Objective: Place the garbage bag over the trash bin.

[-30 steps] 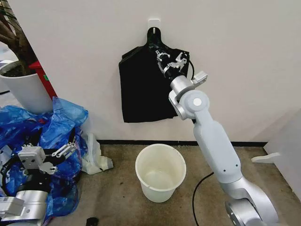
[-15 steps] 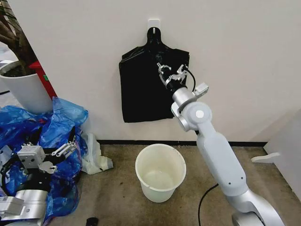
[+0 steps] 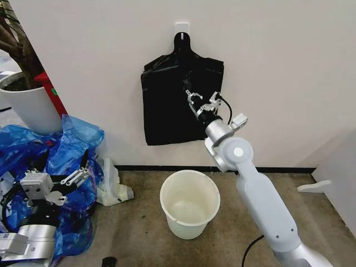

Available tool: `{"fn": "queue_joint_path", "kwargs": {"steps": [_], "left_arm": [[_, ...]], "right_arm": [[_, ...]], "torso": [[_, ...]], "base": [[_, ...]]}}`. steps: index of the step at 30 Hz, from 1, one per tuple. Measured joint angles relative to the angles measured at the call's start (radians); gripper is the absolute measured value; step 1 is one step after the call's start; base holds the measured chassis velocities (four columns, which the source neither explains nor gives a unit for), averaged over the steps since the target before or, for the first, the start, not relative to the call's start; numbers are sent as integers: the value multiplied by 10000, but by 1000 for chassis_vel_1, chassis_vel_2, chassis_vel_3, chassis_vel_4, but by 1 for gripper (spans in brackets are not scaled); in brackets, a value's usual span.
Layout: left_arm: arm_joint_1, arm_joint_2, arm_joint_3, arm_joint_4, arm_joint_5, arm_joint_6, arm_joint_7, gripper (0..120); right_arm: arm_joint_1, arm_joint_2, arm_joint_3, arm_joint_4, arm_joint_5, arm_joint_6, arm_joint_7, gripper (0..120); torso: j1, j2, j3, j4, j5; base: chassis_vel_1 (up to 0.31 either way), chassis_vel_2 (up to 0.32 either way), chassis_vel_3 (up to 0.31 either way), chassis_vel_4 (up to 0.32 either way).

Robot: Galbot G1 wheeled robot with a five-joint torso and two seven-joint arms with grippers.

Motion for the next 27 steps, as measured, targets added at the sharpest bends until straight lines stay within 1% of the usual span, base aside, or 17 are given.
{"fn": "queue_joint_path", "kwargs": {"steps": [8,14,16,20,27], "left_arm": [[-31,11,12,6,2,-12,10,100],[-40,2,49,13,17,-51,28,100],[-41,1,55,15,19,-52,31,100],[-55,0,78,16,28,-62,41,100],[-45,3,66,0,28,-94,63,100]], "right_arm": [[-1028,-117,109,435,-266,-74,-207,0],[-2155,-210,287,776,-635,-181,-489,0],[-2240,-211,301,804,-665,-191,-507,0],[-2907,-217,433,969,-950,-238,-741,0],[-3615,-185,582,1183,-1205,-272,-1000,0]], "torso": [[0,0,0,0,0],[0,0,0,-1,0],[0,0,0,0,0],[0,0,0,-1,0],[0,0,0,-1,0]], "base": [[0,0,0,0],[0,0,0,0],[0,0,0,0],[0,0,0,0],[0,0,0,0]]}}
